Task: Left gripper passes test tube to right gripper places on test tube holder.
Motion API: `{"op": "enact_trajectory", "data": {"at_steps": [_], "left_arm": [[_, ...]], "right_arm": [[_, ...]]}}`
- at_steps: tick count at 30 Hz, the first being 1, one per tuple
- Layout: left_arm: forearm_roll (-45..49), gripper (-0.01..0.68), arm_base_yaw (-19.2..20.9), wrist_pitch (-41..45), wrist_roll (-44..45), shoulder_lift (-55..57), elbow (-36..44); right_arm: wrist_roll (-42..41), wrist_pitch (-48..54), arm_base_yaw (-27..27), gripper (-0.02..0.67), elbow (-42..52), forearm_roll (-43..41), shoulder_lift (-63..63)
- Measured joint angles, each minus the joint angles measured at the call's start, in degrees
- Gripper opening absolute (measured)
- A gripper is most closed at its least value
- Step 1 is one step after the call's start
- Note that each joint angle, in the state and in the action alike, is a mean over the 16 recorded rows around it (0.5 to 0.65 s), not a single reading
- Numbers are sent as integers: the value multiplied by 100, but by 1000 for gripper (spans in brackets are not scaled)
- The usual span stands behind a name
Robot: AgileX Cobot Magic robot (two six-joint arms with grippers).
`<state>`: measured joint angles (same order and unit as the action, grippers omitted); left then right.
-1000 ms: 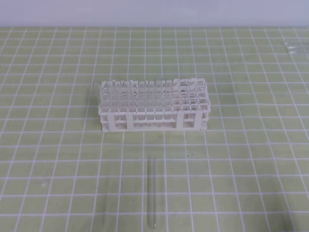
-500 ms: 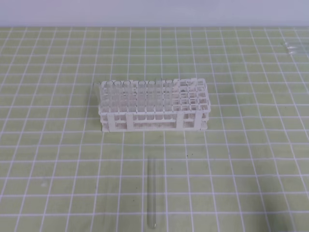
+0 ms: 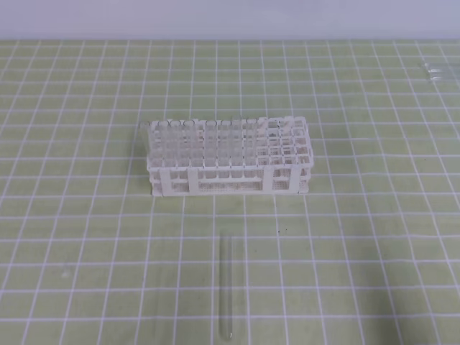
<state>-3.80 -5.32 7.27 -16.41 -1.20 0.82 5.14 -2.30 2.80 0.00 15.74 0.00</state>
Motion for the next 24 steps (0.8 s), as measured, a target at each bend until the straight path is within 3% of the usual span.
{"op": "enact_trajectory", "data": {"at_steps": [6, 12, 24], "left_arm": [[-88, 0, 0, -67, -207, 69, -13], [-204, 0, 0, 115, -233, 574, -336], [-318, 0, 0, 1619, 398, 2838, -2224]], "right_arm": [[0, 312, 0, -2, -203, 288, 54], [-125, 1325, 0, -2, -952, 431, 527], [-460, 3959, 0, -2, -3273, 82, 2565]]}}
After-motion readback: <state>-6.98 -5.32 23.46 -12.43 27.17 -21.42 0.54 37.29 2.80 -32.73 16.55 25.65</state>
